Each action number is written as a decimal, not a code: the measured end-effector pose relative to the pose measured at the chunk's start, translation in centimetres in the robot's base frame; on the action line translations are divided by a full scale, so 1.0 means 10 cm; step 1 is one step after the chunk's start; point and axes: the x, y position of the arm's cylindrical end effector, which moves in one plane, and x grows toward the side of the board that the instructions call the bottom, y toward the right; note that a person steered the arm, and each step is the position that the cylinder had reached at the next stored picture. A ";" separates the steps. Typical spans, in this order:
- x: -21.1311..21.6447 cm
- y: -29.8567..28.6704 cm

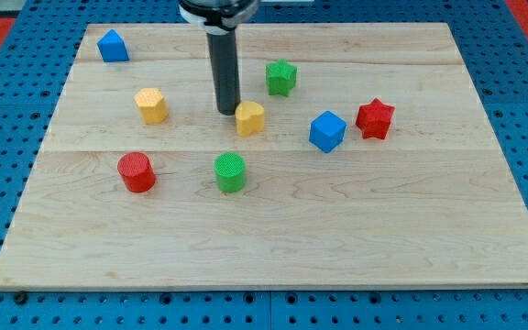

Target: Drag green circle towards top middle of the board

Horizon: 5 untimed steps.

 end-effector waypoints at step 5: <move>1.29 -0.62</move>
